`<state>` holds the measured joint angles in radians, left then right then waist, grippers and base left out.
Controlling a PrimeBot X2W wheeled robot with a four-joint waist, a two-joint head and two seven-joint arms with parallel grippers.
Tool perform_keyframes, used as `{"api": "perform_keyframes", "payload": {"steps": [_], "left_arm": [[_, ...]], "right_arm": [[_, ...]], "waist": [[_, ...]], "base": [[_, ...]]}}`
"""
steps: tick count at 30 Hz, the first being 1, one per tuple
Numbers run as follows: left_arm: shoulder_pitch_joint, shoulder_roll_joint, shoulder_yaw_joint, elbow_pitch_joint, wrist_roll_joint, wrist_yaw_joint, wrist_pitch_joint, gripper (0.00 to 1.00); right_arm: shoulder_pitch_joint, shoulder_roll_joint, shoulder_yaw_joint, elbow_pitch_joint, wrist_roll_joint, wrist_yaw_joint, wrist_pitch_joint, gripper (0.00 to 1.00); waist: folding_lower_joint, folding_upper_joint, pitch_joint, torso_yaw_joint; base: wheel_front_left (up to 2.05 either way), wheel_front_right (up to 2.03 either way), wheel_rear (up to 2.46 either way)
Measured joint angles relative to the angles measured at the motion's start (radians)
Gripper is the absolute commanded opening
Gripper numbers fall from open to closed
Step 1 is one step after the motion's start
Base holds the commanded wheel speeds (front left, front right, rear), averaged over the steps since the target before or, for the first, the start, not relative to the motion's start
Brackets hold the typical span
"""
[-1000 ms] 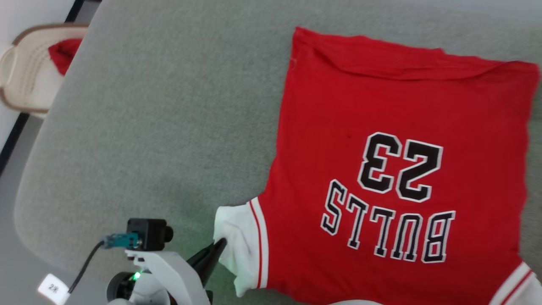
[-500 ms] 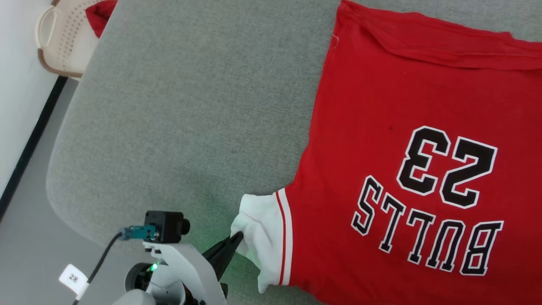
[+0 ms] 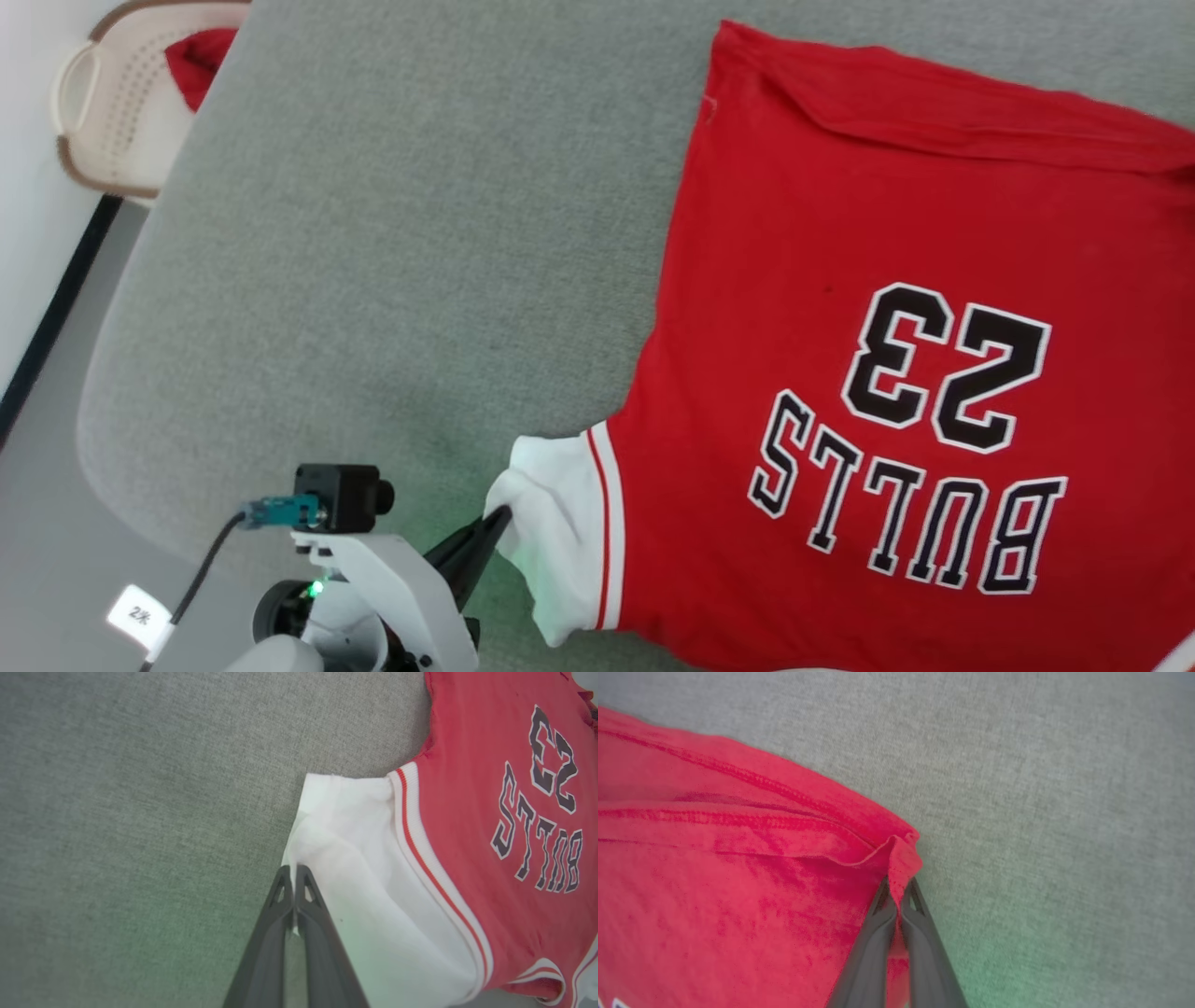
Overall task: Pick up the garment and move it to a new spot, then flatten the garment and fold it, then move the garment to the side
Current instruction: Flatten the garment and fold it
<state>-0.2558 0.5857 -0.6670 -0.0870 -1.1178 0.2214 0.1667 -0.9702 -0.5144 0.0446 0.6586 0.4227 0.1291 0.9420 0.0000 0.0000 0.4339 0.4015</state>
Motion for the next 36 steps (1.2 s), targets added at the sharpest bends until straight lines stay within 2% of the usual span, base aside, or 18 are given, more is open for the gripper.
{"api": "perform_keyframes", "payload": {"steps": [11, 22, 29, 36], "left_arm": [[0.043, 0.061, 0.033, -0.036, -0.009, 0.036, 0.0, 0.0], [0.102, 0.124, 0.064, -0.097, -0.026, 0.078, 0.008, 0.0], [0.143, 0.155, 0.082, -0.128, -0.04, 0.096, 0.003, 0.0], [0.167, 0.178, 0.098, -0.148, -0.045, 0.111, -0.002, 0.0]], "right_arm": [[0.186, -0.055, 0.092, -0.156, 0.166, 0.002, 0.035, 0.0], [0.473, -0.11, 0.089, -0.402, 0.292, 0.002, 0.063, 0.0], [0.688, -0.102, 0.052, -0.577, 0.322, 0.002, 0.063, 0.0], [0.898, -0.055, -0.004, -0.728, 0.323, 0.002, 0.081, 0.0]], "waist": [[0.0, 0.0, -0.078, -0.087], [0.0, 0.0, -0.153, -0.182], [0.0, 0.0, -0.19, -0.237], [0.0, 0.0, -0.217, -0.286]], "base": [[0.0, 0.0, 0.0], [0.0, 0.0, 0.0], [0.0, 0.0, 0.0], [0.0, 0.0, 0.0]]}}
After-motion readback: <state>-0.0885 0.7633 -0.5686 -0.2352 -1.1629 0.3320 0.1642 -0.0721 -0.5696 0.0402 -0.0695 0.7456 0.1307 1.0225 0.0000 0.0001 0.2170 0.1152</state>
